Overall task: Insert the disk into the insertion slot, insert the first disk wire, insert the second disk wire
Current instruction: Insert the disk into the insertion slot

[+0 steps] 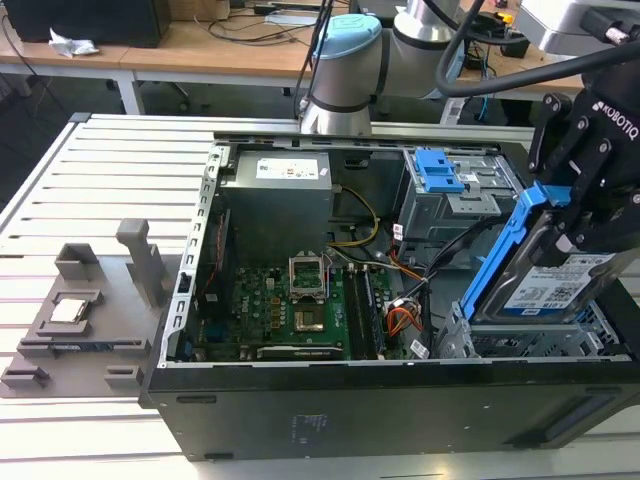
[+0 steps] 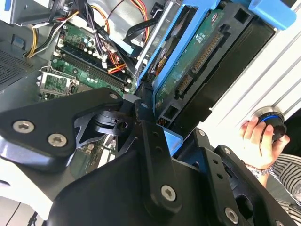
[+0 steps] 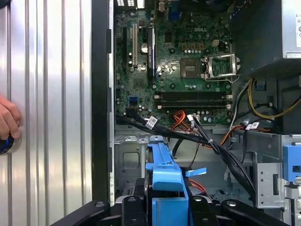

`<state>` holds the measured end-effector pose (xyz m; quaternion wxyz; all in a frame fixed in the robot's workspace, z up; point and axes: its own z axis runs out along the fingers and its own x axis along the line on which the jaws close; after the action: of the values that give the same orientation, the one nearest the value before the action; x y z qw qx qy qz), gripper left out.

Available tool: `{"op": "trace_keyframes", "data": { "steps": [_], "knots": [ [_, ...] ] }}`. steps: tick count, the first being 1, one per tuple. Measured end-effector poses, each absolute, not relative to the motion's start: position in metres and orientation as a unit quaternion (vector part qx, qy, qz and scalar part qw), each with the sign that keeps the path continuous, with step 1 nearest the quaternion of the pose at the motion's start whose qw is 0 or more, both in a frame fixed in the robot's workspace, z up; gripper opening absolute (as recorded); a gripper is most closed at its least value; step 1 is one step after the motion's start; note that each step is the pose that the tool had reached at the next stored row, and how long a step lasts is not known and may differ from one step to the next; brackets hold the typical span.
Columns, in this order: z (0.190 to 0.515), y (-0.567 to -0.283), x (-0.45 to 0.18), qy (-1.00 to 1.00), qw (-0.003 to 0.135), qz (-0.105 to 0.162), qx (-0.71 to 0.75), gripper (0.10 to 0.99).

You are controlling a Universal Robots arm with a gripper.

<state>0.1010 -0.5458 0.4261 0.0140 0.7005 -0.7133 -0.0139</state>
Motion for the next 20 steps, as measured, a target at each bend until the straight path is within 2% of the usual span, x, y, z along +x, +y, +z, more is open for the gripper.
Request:
{"op": "trace_keyframes", "data": {
  "steps": [20],
  "knots": [
    [0.407,-0.546,0.101,-0.713,0.014,-0.014,0.701,0.365]
  ]
}}
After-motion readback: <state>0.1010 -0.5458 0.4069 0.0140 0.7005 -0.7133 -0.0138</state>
